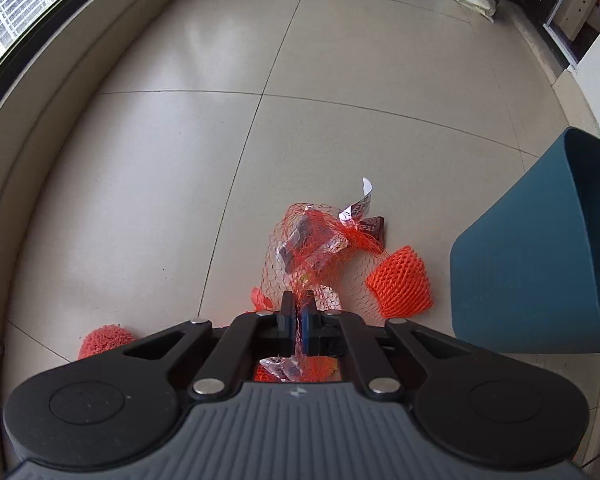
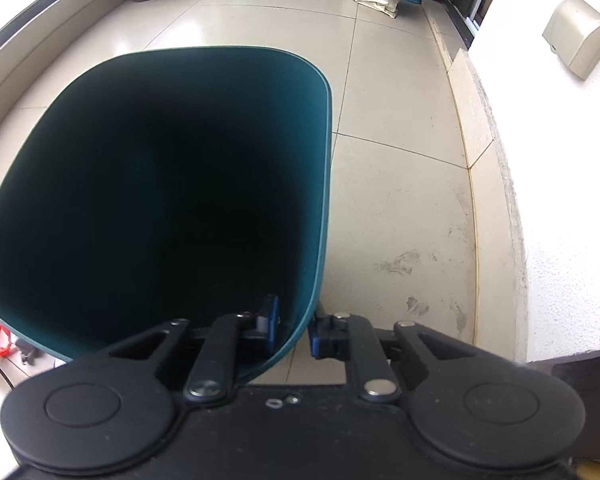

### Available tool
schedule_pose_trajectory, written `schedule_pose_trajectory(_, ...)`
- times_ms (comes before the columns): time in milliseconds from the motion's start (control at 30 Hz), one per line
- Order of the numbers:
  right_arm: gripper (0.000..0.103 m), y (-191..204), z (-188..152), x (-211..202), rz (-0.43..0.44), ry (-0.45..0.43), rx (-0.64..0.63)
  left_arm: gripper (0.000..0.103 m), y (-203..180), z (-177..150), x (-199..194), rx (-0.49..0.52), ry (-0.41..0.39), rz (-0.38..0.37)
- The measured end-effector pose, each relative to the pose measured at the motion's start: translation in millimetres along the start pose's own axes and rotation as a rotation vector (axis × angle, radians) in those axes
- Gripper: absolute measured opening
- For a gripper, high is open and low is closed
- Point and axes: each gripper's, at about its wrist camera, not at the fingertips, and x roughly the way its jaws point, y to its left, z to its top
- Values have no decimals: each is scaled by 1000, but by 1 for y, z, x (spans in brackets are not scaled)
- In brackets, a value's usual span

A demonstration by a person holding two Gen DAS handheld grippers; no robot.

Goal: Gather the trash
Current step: 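Lower the red mesh bag into the wastebasket and open the left tool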

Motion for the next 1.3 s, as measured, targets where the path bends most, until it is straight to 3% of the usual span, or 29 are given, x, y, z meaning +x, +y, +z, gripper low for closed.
schedule_pose_trajectory(267, 13, 7, -6, -2, -20, 3, -12, 2, -51, 22, -105, 63, -137, -114)
schedule_pose_trajectory(400, 13, 7, -1, 0, -27, 9, -12, 2, -95, 35, -153, 126, -208, -209)
schedule_pose_trajectory(633, 13, 4, 1, 2, -18, 12, 4, 2, -196, 51, -182, 241, -302, -339)
schedule_pose_trajectory(800, 13, -6, 2, 4, -1, 8, 5, 2, -250, 56, -132, 247, -260, -382)
schedule_pose_trajectory(933, 14, -12, 1, 5, 13, -1, 9, 2, -262, 58, -74, 179, -197, -383)
schedule_pose_trajectory(1067, 15, -16, -2, 6, 27, -7, 14, 2, -267, 54, -11, 164, -89, -312)
schedule_pose_trajectory(1167, 15, -20, -2, 6, 34, -8, 14, 2, -274, 40, 27, 218, -22, -232)
schedule_pose_trajectory(1300, 15, -21, -3, 7, 35, -8, 12, 3, -287, 23, 56, 288, 38, -180)
